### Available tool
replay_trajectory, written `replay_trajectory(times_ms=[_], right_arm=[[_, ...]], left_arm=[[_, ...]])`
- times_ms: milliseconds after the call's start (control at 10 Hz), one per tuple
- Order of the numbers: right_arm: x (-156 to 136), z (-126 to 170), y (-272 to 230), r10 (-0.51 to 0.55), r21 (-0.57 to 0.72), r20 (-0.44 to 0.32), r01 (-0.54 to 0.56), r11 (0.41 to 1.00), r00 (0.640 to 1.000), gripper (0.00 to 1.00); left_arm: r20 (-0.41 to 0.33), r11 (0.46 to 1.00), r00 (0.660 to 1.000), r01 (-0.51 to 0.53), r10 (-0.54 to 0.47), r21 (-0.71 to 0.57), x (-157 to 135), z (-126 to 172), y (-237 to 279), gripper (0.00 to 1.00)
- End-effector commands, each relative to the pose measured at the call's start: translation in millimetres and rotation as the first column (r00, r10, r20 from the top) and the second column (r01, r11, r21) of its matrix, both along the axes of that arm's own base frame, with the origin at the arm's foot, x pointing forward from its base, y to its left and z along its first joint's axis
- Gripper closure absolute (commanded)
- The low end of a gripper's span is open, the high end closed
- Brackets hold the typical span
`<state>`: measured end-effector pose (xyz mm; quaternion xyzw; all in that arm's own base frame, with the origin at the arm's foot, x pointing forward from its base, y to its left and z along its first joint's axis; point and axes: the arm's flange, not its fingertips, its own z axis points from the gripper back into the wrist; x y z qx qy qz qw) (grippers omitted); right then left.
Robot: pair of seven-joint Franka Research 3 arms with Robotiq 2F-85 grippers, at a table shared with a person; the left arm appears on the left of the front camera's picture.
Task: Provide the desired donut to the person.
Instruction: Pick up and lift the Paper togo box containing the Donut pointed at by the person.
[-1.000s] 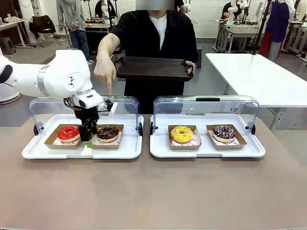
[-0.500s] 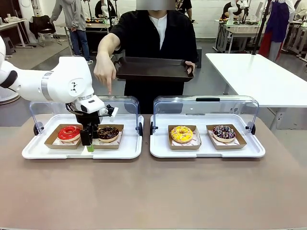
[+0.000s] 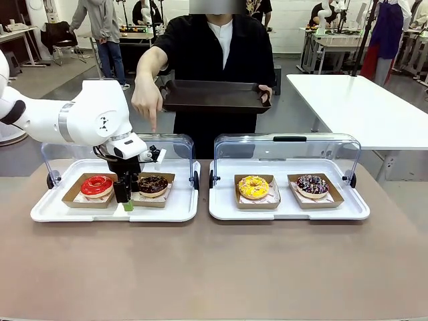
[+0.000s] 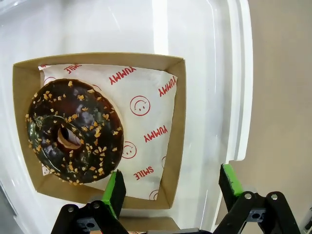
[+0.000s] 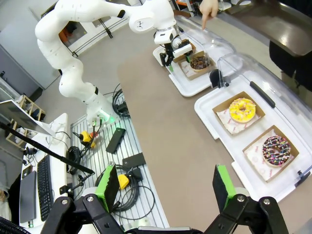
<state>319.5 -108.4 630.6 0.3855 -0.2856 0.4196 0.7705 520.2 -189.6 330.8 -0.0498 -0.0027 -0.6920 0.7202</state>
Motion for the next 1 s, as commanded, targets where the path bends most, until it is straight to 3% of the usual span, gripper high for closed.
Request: replay_trajectory(times_ms=[0,500,600,700,800,900], right_arm=[[1.5,0.0,0.8,0.009,0.015,0.011,-0.009,1.0,1.0,0.0],[1.5,0.0,0.8,0.009,0.015,0.011,-0.009,1.0,1.0,0.0],[1.5,0.0,0.8,0.009,0.015,0.011,-0.009,1.0,1.0,0.0],[1.5,0.0,0.8,0.009,0.015,0.011,-0.009,1.0,1.0,0.0],[1.5,0.0,0.8,0.009,0.015,0.011,-0.009,1.0,1.0,0.0],[1.5,0.0,0.8,0.009,0.015,0.011,-0.009,1.0,1.0,0.0]], left_arm=[[0.026,1.0,1.0,-0.009,0.008,0.021,-6.7,-2.7,3.7,0.0],[0.06,0.999,0.998,-0.013,0.01,0.043,-11.4,0.6,5.8,0.0],[0.07,0.999,0.998,-0.008,0.005,0.041,-11.8,0.6,5.9,0.46],[0.072,0.999,0.997,-0.006,0.002,0.046,-11.7,0.8,6.4,0.53],[0.071,0.999,0.997,-0.003,0.0,0.047,-11.5,0.5,6.6,0.98],[0.069,0.999,0.998,-0.005,0.002,0.045,-11.8,-0.4,6.3,1.0]])
